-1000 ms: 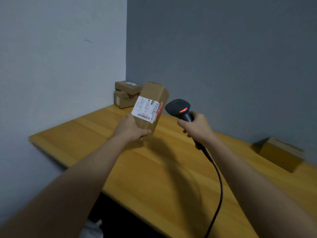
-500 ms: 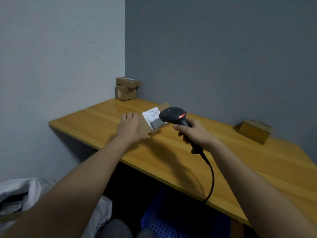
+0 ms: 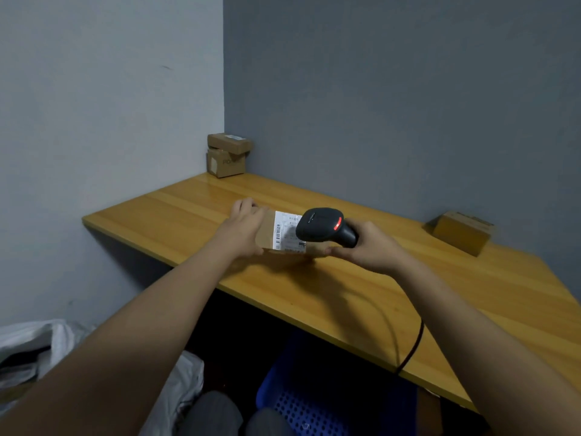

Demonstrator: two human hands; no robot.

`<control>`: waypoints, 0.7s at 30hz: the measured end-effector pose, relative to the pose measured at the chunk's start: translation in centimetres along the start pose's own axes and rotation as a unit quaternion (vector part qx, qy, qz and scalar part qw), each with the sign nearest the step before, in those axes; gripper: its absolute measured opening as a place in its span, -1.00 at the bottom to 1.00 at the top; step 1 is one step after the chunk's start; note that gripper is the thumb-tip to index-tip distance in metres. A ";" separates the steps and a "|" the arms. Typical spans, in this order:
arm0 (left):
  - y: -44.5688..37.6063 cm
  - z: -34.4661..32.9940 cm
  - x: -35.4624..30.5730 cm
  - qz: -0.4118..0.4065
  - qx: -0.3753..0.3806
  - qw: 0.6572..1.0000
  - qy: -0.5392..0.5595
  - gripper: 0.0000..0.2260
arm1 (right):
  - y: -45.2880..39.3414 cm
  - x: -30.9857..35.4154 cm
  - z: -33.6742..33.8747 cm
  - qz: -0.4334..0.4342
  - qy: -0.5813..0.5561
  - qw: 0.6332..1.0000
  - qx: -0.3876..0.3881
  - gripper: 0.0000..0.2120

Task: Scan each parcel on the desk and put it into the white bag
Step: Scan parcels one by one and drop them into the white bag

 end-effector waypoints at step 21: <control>-1.0 1.6 -0.9 -0.037 -0.016 0.998 -0.055 -0.15 | 0.0 0.7 0.0 0.050 0.208 0.977 -0.002 -0.66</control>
Point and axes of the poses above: each hand's wrist, its own y-axis away from the middle knuckle, its own z-axis out of the back of the hand, x = y × z, the point moved 1 cm from there along -y, towards the middle knuckle, and after that the axes turned 2 degrees about -y, right-handed, at the moved point
